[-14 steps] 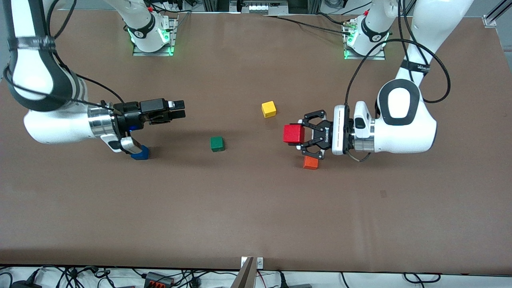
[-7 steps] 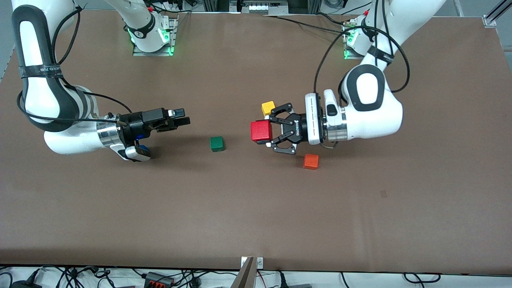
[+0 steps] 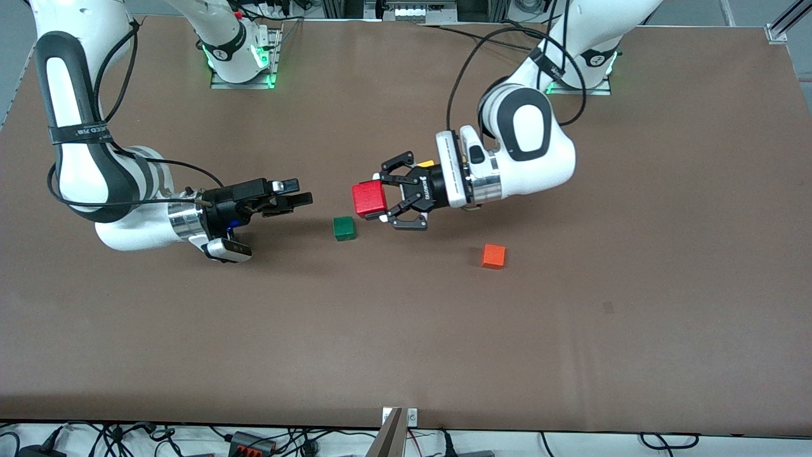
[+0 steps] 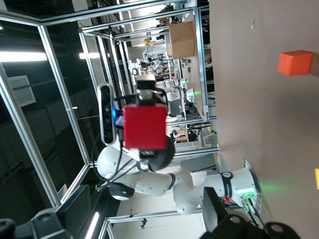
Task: Pass red block to right arm, stack on blue
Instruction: 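Carry the red cube toward the right gripper with the left gripper, then close the right gripper on the red cube while the left gripper opens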
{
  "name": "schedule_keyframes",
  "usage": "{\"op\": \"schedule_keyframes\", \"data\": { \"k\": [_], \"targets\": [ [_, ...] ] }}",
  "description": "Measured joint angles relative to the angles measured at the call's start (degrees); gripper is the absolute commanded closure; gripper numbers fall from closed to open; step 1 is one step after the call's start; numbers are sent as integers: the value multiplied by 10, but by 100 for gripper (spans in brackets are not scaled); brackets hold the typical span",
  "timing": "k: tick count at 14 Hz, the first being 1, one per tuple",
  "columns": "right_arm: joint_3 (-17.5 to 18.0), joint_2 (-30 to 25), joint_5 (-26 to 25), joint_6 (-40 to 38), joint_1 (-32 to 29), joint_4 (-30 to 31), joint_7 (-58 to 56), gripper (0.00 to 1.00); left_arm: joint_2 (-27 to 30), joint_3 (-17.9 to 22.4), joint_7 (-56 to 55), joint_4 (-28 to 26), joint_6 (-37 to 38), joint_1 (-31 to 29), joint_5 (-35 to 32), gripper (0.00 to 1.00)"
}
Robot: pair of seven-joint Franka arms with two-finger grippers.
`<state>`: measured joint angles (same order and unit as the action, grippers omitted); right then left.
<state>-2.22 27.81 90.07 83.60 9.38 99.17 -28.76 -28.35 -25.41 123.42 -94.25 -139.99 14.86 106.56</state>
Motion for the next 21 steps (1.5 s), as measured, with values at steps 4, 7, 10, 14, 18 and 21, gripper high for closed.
{"op": "schedule_keyframes", "data": {
  "k": [4, 7, 10, 14, 18, 21],
  "targets": [
    [0, 10, 13, 0, 26, -6, 3, 0, -8, 0, 14, 0, -3, 14, 33, 88],
    [0, 30, 13, 10, 42, -28, 14, 0, -15, 0, 30, 0, -3, 15, 49, 88],
    [0, 42, 13, 24, 49, -41, 37, 0, -16, 0, 34, 1, -3, 15, 49, 88],
    [0, 42, 13, 44, 64, -54, 81, 0, -16, 0, 37, 1, -3, 15, 50, 88],
    [0, 43, 13, 71, 81, -54, 83, 10, -16, 0, 38, 1, -4, 15, 50, 88],
    [0, 43, 14, 74, 83, -55, 84, 18, -16, 0, 39, 0, -5, 15, 50, 88]
  ]
}}
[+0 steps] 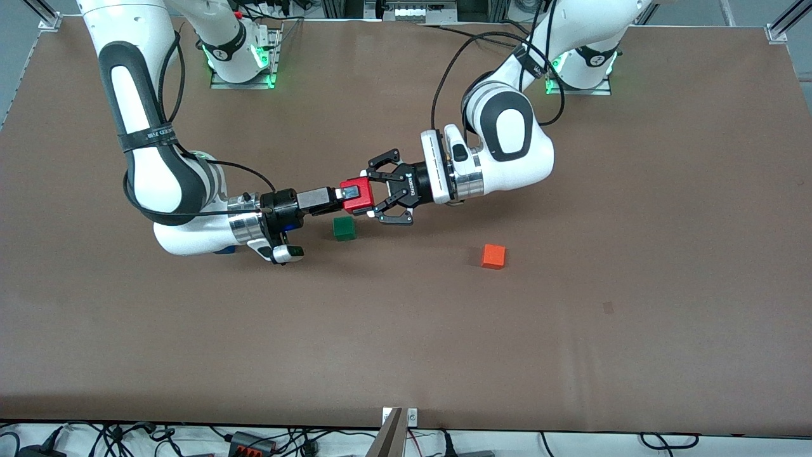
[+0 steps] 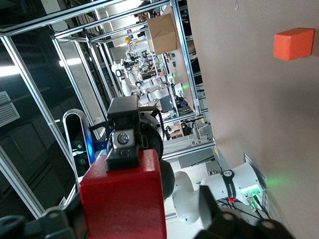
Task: Pass red block to right arm, stack on blue
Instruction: 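Close the right gripper on the red cube while the left gripper opens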
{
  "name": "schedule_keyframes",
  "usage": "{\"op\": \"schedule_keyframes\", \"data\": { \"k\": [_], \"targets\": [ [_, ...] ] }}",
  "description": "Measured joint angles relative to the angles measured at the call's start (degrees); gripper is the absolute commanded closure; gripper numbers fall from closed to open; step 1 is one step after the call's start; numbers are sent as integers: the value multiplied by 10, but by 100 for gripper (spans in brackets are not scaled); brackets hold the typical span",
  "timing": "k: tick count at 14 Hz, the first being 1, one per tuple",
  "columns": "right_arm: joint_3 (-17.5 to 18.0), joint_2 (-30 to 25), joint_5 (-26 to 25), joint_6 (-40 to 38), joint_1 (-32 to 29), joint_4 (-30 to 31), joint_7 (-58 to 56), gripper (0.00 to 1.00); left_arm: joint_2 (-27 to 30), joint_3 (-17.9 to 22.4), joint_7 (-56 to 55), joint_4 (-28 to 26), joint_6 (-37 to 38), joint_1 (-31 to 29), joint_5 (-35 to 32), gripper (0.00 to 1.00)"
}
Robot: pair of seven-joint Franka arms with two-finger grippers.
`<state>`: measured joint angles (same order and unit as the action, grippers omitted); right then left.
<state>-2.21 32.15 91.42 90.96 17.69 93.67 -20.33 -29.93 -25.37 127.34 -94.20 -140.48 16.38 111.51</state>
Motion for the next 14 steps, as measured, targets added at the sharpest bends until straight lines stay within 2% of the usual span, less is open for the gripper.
{"op": "schedule_keyframes", "data": {
  "k": [2, 3, 4, 5, 6, 7, 8, 11, 12, 13, 14],
  "targets": [
    [0, 0, 1, 1, 0, -2, 0, 19, 0, 0, 1, 0, 0, 0, 0, 87],
    [0, 0, 1, 3, 0, -4, 0, 22, 0, 1, 1, 0, -1, 0, 0, 87],
    [0, 0, 1, 4, 0, -5, 0, 34, 0, 1, 2, 0, -1, 0, 0, 87],
    [0, 0, 1, 5, 0, -6, 1, 55, 0, 1, 2, 0, -1, 0, 0, 87],
    [0, 0, 1, 6, 0, -7, 1, 68, 0, 1, 2, 0, -1, 0, 0, 87],
    [0, 0, 3, 6, 0, -8, 1, 89, 0, 1, 2, 0, -2, 0, 0, 87],
    [-1, 0, 4, 6, 0, -10, -2, 99, -1, 1, 0, 0, -2, 0, 2, 87],
    [-1, 0, 4, 6, 0, -12, -6, 100, -1, 1, -1, 0, -3, 0, 2, 86],
    [-1, 0, 4, 6, 0, -13, -6, 100, -1, 1, -1, 1, -3, 0, 2, 74],
    [-1, 0, 4, 6, 0, -14, -6, 100, -1, 1, -1, 1, -3, -1, 2, 23],
    [-1, 0, 4, 6, 0, -15, -6, 100, -1, 1, 0, 2, -3, -1, 2, 0]
  ]
}}
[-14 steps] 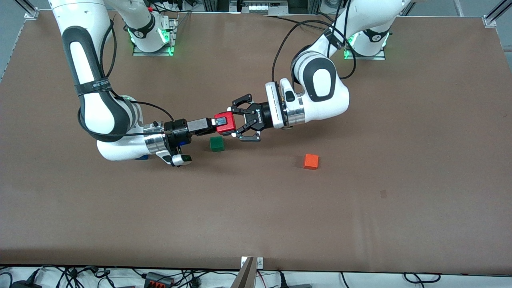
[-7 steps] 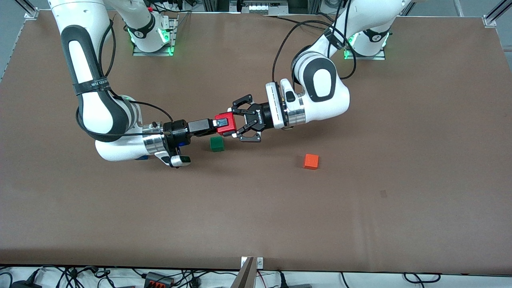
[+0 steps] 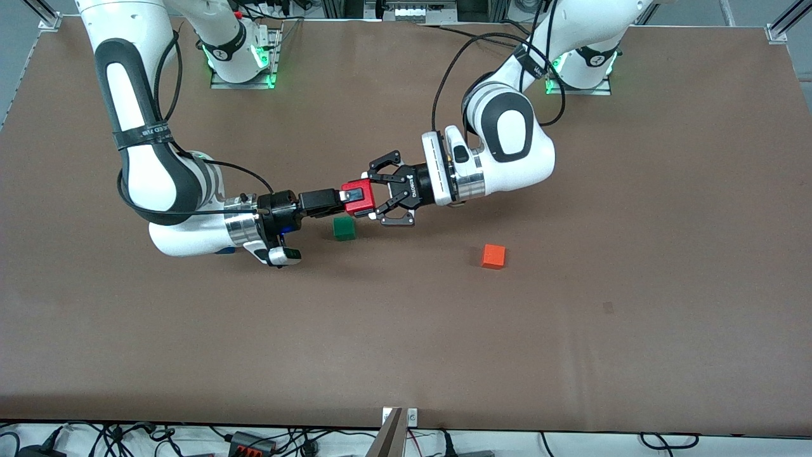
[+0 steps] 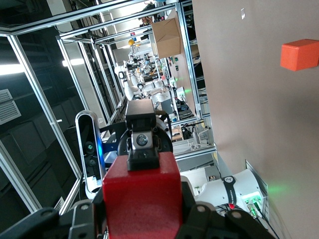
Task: Pass red block to right arm, stack on blue
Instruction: 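Close the right gripper on the red cube while the left gripper opens, then move the red cube over the blue cube while the left gripper withdraws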
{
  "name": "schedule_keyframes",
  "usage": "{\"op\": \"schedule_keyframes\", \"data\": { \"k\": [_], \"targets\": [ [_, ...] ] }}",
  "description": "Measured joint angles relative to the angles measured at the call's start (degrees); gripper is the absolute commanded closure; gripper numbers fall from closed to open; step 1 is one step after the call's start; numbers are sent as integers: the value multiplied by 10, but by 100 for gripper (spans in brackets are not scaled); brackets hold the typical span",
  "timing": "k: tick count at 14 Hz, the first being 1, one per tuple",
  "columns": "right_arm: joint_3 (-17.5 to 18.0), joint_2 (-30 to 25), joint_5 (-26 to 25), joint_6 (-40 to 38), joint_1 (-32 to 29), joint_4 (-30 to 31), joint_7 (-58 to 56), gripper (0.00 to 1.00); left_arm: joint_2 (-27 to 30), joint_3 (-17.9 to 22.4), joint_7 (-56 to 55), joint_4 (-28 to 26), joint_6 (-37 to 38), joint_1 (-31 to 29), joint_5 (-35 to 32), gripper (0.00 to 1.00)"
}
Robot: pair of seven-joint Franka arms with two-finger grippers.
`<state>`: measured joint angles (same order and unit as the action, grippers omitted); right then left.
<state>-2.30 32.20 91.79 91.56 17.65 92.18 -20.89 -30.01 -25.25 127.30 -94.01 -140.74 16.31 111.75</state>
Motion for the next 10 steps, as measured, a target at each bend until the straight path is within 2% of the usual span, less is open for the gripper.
{"op": "schedule_keyframes", "data": {
  "k": [7, 10],
  "targets": [
    [-1, 0, -1, 0, 0, -4, 3, 100, 3, 1, 5, 1, 0, -5, 0, 0],
    [-3, 0, -36, 0, -1, -26, 8, 100, 5, 2, 8, 4, 0, -13, -10, 0]
  ]
}}
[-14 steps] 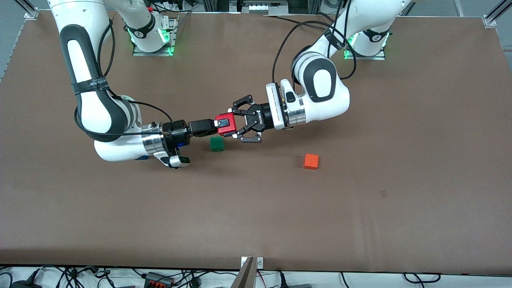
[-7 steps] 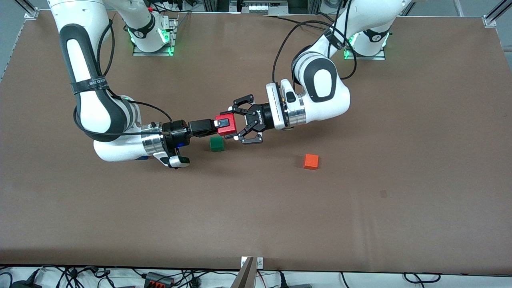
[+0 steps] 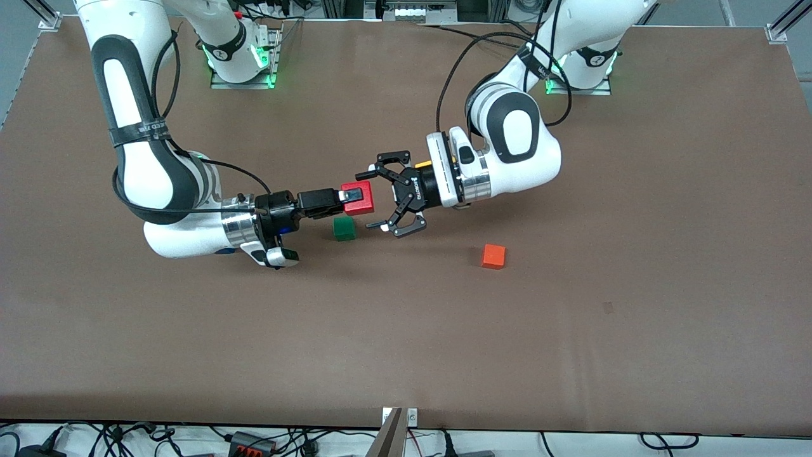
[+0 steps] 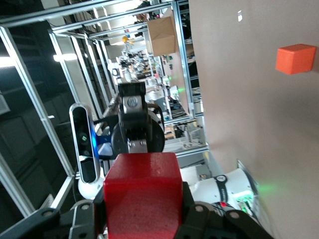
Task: Pass red block to right arm, stack on blue
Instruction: 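Move the red cube over the blue cube while the left gripper withdraws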
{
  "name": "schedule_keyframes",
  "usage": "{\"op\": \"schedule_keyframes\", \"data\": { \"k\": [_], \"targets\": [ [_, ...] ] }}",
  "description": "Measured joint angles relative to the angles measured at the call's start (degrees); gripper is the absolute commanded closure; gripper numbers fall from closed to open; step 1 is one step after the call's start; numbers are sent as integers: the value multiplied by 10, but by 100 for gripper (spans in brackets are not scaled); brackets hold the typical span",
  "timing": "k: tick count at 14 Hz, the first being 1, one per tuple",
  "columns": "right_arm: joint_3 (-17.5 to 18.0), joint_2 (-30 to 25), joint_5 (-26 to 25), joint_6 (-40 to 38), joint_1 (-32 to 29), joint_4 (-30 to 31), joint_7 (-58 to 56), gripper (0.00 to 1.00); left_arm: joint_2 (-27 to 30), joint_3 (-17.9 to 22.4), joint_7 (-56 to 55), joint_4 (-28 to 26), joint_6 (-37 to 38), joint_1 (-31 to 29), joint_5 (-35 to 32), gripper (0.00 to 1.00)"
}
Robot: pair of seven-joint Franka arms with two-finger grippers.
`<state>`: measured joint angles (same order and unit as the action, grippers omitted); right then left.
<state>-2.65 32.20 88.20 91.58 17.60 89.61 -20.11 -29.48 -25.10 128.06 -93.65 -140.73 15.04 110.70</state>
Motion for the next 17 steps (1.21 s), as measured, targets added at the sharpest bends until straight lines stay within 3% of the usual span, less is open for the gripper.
{"op": "schedule_keyframes", "data": {
  "k": [6, 10, 17],
  "targets": [
    [-8, -1, -183, 3, -18, -32, 17, 100, 0, 0, 9, -9, 84, -56, -58, 0],
    [-9, -13, -333, 0, -40, -39, 47, 100, 1, 0, -49, -10, 159, -109, -189, 0],
    [-19, -21, -717, 5, -41, -41, 82, 100, 13, 1, -205, -9, 205, -156, -448, 0]
  ]
}}
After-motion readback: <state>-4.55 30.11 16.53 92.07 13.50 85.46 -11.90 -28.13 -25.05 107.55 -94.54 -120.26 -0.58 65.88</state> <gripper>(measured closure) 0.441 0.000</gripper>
